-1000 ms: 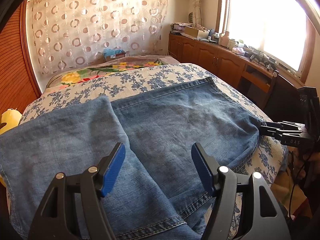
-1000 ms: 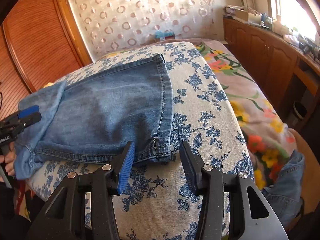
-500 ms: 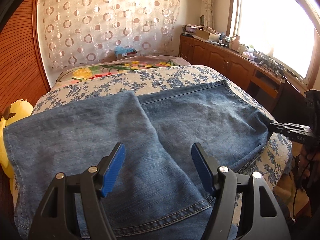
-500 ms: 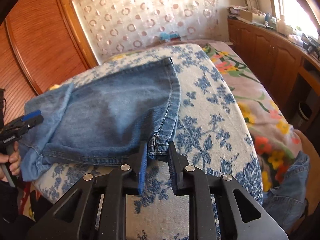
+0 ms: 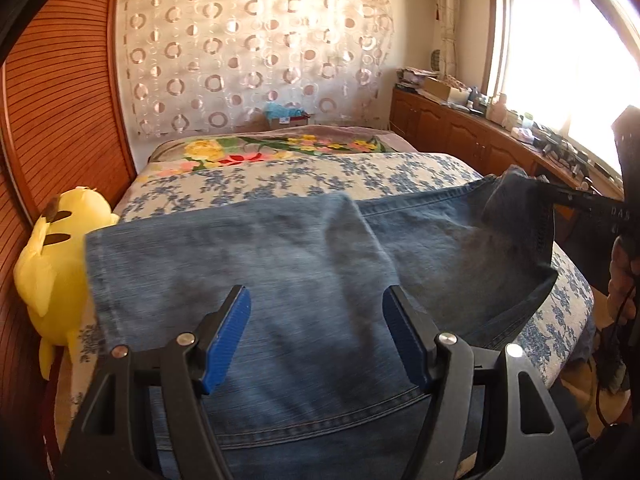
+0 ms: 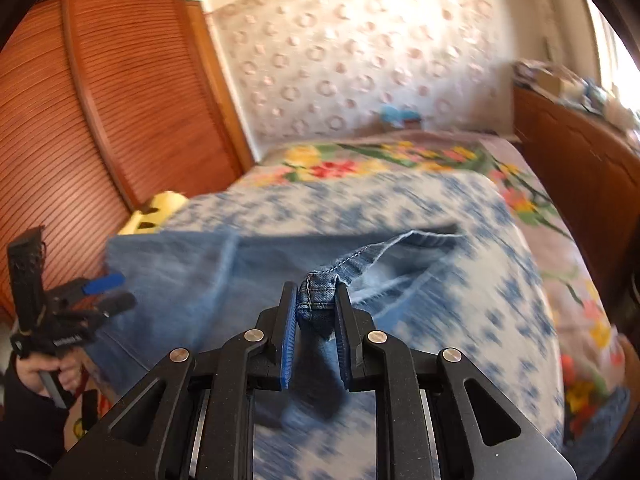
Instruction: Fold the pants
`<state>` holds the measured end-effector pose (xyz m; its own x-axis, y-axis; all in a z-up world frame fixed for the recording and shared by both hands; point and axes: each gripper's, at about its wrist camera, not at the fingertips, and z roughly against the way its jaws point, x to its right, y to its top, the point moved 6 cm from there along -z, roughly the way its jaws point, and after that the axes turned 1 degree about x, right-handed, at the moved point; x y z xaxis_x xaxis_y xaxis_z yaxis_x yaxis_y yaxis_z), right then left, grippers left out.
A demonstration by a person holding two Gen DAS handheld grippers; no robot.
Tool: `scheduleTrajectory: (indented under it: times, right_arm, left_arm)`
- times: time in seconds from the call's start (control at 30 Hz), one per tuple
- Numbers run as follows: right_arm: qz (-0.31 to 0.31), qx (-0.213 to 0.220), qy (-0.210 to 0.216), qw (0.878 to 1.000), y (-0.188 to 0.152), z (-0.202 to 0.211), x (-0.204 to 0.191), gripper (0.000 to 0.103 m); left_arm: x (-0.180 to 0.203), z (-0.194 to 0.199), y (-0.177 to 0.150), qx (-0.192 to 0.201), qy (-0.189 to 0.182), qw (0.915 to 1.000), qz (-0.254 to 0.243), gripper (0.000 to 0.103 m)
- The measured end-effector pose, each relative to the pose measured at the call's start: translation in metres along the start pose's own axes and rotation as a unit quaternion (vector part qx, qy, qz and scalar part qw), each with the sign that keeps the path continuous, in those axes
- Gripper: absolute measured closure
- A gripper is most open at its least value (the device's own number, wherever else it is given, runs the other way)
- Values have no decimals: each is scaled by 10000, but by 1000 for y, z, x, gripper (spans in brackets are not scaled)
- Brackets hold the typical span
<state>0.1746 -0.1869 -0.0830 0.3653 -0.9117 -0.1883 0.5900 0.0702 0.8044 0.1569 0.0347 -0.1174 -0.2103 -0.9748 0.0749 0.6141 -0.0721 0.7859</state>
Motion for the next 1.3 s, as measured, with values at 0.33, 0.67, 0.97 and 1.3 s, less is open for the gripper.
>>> scheduleTrajectory:
  times: [0.33,0.67,0.97,1.3]
  right_arm:
    - [951,330,1063,9892,55,-33,-146,88]
    - [1584,-133,1864,9695,30,-59,-241,87]
    - [1611,-382,1645,9724,4,-60,-212,67]
    - [1309,-498,620,9882,-25,-66,-119,67]
  left_arm:
    - [-73,36,-9,136,551,9976,394,35]
    - [-113,48,-21,174,830,9934,773,35]
    - [-102,37,-23,110,703,9950,700,35]
    - [-60,20,-23,-68,354,9988,330,35]
